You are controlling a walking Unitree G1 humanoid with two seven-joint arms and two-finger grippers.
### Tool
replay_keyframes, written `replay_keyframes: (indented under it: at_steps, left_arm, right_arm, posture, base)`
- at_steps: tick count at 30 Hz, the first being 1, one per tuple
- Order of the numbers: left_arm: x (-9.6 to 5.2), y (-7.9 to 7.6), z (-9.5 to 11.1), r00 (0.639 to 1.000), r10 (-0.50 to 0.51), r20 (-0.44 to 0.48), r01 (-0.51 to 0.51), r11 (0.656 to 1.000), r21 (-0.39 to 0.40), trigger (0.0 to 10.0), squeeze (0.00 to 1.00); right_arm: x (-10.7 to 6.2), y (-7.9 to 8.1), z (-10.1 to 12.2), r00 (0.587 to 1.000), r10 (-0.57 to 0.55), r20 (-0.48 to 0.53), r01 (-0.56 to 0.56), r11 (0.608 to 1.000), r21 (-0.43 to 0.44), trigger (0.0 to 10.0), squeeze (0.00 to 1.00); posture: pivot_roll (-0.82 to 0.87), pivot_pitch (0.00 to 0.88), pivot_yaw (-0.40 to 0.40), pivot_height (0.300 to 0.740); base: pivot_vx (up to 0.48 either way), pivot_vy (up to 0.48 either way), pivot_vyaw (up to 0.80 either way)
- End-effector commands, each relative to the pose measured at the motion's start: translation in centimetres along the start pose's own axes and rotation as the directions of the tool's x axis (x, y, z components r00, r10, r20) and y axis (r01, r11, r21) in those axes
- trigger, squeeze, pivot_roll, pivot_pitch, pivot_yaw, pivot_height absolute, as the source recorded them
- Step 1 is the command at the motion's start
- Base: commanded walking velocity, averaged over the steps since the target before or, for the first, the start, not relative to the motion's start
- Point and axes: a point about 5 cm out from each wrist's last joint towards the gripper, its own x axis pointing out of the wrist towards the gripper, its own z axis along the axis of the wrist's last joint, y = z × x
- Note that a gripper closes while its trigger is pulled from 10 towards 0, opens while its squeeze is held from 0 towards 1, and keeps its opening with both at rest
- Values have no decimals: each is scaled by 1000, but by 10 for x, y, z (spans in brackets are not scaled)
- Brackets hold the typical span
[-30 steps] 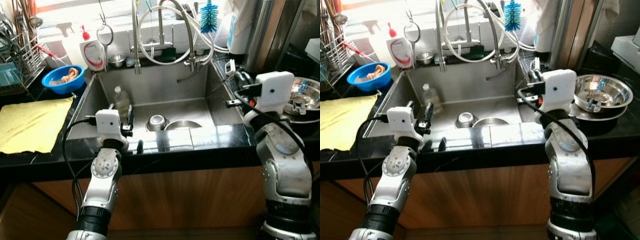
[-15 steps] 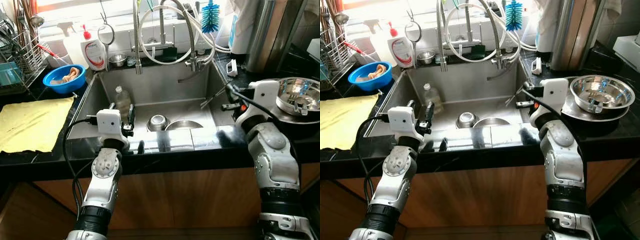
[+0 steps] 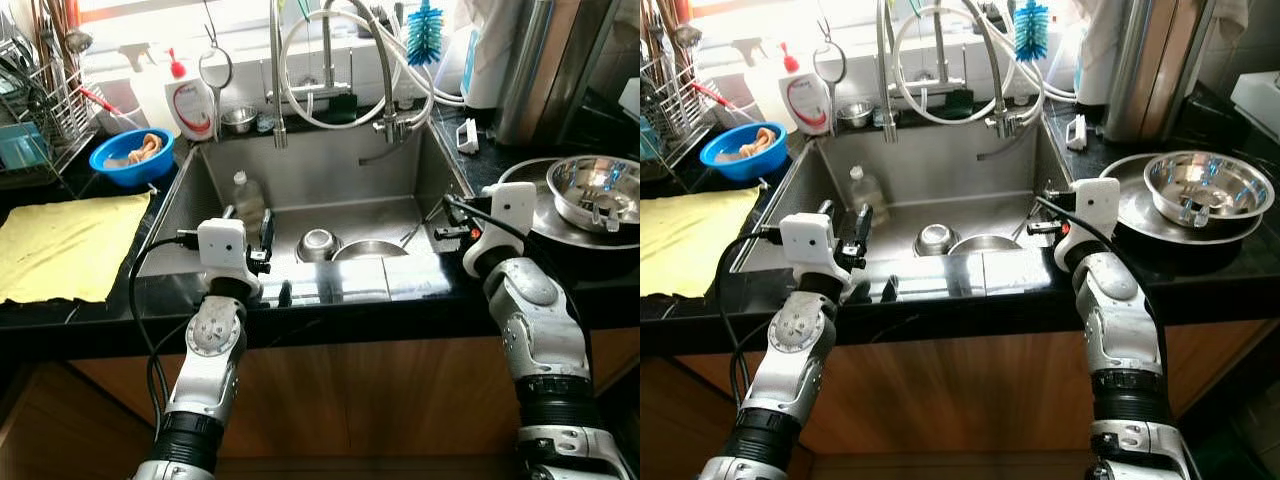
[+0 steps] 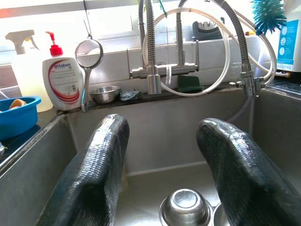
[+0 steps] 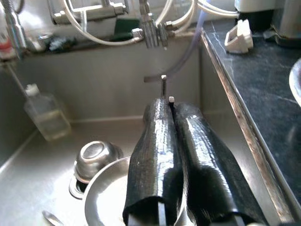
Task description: Kitchen organization
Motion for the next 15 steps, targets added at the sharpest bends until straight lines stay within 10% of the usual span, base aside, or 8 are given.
replay_keyframes:
  at_steps: [1,9,10,12,15]
  left_arm:
    - [-1,5,1,1000,-1,1,0,1000,22,10000,0]
    - [-1,6,1,1000,-2,-3,2,1000,25,10000,0]
    - [-1,6,1,1000,-1,-3,1,1000,26,10000,0]
    - [-2,6,1,1000,-1,-4,1,1000,27,10000,0]
    - [-2,7,1,1000,-1,-5,1,1000,28,10000,0]
  right_arm:
    - [4,4,5,1000,8,19,-8,1000,0,10000,0]
    - [5,4,3,1000,1,10,-1,1000,27,10000,0]
    - [4,4,4,1000,2,12,-2,1000,26,10000,388]
    - [5,4,4,1000,1,14,-1,1000,23,10000,788]
    - [5,4,6,1000,-3,20,3,1000,18,10000,690]
  posture:
    - [-252,0,112,740]
    - [-245,0,112,740]
    - [-245,0,112,740]
    - [-243,0,112,740]
    - [-244,0,114,740]
  base:
    - [0,0,0]
    - [0,0,0]
    - [0,0,0]
    - [0,0,0]
    - [0,0,0]
